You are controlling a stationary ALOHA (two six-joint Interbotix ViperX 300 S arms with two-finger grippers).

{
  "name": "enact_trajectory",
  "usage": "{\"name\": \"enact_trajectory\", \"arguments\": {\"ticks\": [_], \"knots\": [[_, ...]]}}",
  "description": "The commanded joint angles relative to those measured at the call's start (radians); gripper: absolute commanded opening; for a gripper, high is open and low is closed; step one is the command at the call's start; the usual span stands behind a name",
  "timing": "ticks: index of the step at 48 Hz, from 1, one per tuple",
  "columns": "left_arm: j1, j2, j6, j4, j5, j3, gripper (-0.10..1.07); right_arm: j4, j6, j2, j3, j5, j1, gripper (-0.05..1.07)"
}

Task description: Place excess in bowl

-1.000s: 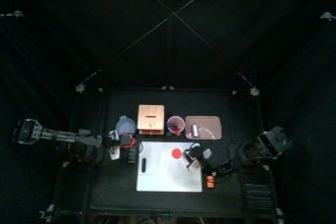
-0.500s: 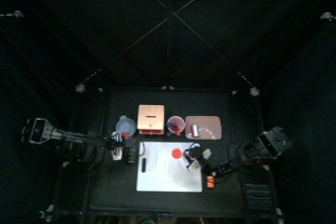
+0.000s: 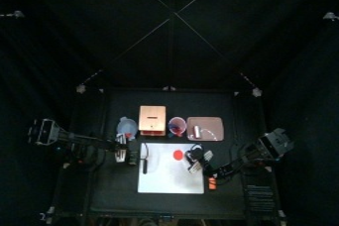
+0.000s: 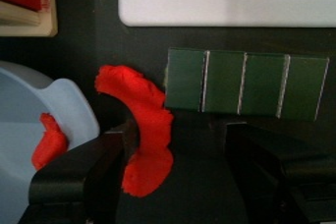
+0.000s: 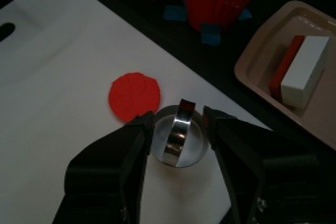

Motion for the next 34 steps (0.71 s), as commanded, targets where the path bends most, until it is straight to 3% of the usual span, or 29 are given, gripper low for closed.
{"name": "enact_trajectory", "arguments": {"ticks": [1,15,34], "knots": [[0.023,0.011,0.002,0.008,-0.023,-0.018,0.96,-0.003,0.003,-0.011,-0.008,-0.002,-0.003,0.81],[0.081,0.04,0.002,0.012,-0.058,-0.017,0.96,-0.002,0.003,-0.009,-0.008,-0.009,-0.003,0.81],[0.08,0.067,0.005,-0.023,-0.06,-0.011,0.91,0.0,0.005,-0.006,-0.011,-0.009,-0.003,0.81]]}}
